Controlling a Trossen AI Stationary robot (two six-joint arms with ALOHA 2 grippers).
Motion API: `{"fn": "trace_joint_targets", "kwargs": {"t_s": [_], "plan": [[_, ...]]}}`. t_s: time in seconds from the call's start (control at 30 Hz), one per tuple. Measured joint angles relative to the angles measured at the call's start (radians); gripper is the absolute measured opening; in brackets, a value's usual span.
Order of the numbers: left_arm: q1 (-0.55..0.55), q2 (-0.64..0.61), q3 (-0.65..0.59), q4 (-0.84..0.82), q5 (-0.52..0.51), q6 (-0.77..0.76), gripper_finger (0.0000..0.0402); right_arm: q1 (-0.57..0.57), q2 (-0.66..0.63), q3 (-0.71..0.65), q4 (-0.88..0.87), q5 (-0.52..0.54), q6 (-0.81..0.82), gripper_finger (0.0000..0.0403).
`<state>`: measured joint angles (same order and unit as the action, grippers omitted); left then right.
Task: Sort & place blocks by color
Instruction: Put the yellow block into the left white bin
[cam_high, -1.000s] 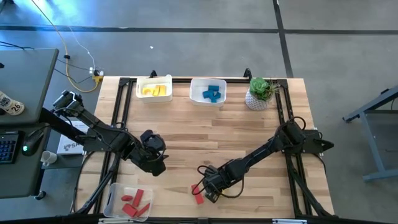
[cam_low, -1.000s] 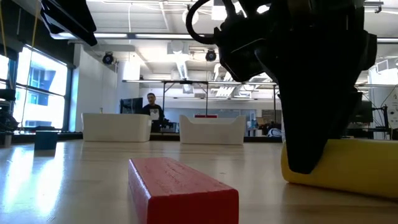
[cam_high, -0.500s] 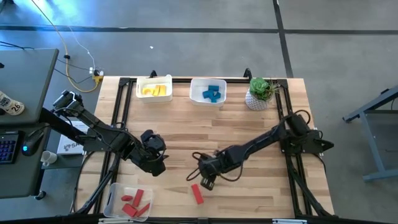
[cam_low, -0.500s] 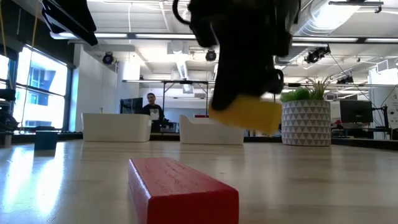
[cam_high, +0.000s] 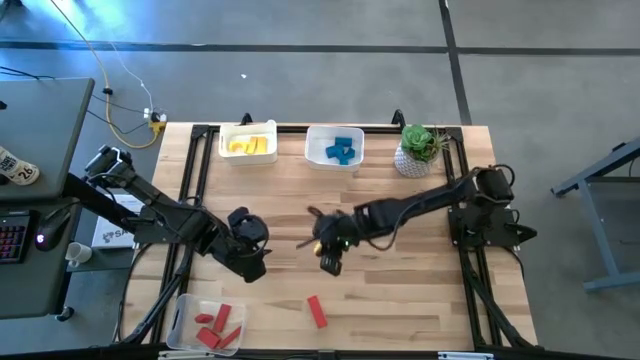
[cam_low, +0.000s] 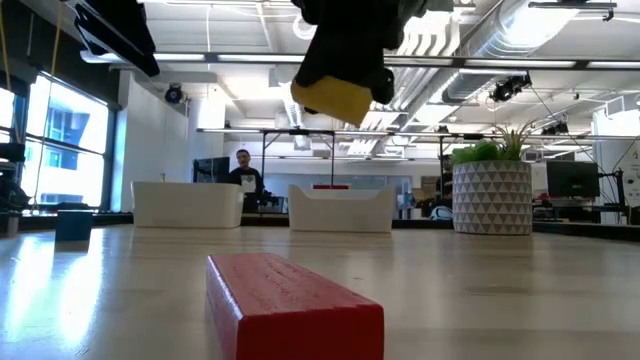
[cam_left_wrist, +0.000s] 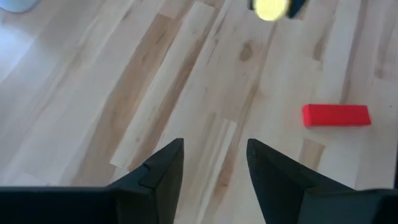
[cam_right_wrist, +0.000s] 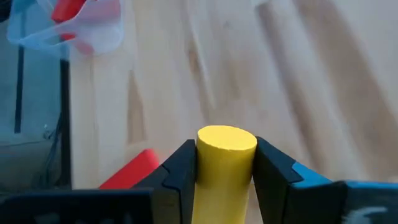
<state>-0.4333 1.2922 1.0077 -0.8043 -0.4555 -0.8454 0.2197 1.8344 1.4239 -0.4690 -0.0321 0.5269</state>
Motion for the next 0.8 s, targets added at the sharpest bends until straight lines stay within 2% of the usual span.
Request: {"fn": "trace_joint_targets", "kwargs": {"t_s": [0.23, 0.43, 0.63, 0.8], "plan": [[0.089, 0.0, 0.0, 0.0, -0.053, 0.071, 0.0199, -0.098, -0.054, 0.0, 0.019, -0.063, -0.176, 0.0101], [0.196, 0.0, 0.0, 0.02, -0.061, 0.158, 0.0207, -0.211, -0.118, 0.0, 0.026, -0.119, -0.329, 0.0101], [0.294, 0.0, 0.0, 0.161, -0.045, 0.287, 0.0205, -0.297, -0.184, 0.0, 0.039, -0.217, -0.485, 0.0101], [0.363, 0.0, 0.0, 0.32, 0.021, 0.401, 0.0207, -0.335, -0.229, 0.0, 0.043, -0.328, -0.586, 0.0101]]}}
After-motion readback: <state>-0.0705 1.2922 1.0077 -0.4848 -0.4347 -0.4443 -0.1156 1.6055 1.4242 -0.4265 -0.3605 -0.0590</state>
